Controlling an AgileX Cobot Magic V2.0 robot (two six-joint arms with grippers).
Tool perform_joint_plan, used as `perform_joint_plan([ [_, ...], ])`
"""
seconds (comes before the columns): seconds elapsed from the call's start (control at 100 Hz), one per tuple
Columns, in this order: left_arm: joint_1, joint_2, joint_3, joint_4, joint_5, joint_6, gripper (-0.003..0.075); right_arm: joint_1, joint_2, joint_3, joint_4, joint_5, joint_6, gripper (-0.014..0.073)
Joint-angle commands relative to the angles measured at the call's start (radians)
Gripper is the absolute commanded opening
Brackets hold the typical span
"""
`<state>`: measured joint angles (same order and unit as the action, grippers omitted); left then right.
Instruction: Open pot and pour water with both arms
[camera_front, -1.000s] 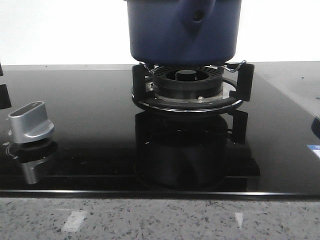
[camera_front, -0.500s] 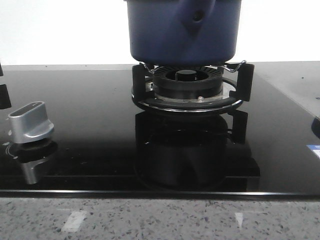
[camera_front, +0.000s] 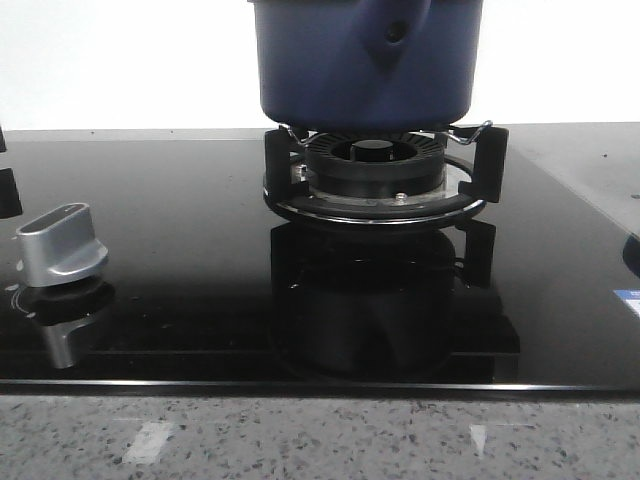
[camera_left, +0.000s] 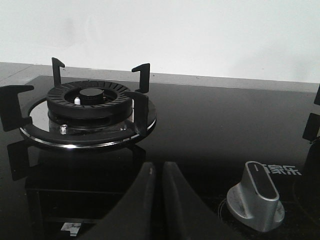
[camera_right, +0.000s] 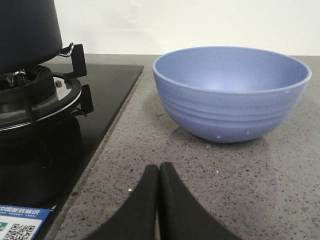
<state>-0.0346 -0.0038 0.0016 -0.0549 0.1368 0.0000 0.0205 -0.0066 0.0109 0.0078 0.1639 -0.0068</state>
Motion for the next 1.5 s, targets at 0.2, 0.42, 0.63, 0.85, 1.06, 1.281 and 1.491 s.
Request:
perform_joint_plan([
  [0.2,0.001,-0.028,0.03,-0.001,-0.103,-0.01,-0.002,-0.002,-0.023,0.026,0.063,-0.118,-0.004,-0.0047],
  [0.42,0.001,-0.028,0.03,-0.003,-0.125,-0.01,-0.002,-0.002,-0.023,0.026,0.148,-0.164,-0.004,-0.0047],
  [0.63,0.001,-0.028,0.03,-0.259,-0.146,-0.01,-0.002,-0.002,-0.023,0.026,0.298,-0.185,-0.004,-0.0047],
  [0.85,0.001,-0.028,0.03,-0.578,-0.187,-0.01,-0.002,-0.002,-0.023,0.023,0.657,-0.185,-0.004,-0.0047],
  [1.06,0.001,-0.026,-0.038,-0.658,-0.163,-0.01,-0.002,-0.002,-0.021,-0.066,0.624,-0.093,-0.013,-0.0047],
  [1.281,0.001,0.084,-0.275,-0.501,0.045,0.0,-0.002,-0.002,0.095,-0.302,0.377,0.152,-0.023,-0.0046],
  [1.491,0.001,0.344,-0.568,-0.52,0.278,0.19,-0.002,-0.002,0.336,-0.575,0.233,0.421,-0.023,-0.0047],
])
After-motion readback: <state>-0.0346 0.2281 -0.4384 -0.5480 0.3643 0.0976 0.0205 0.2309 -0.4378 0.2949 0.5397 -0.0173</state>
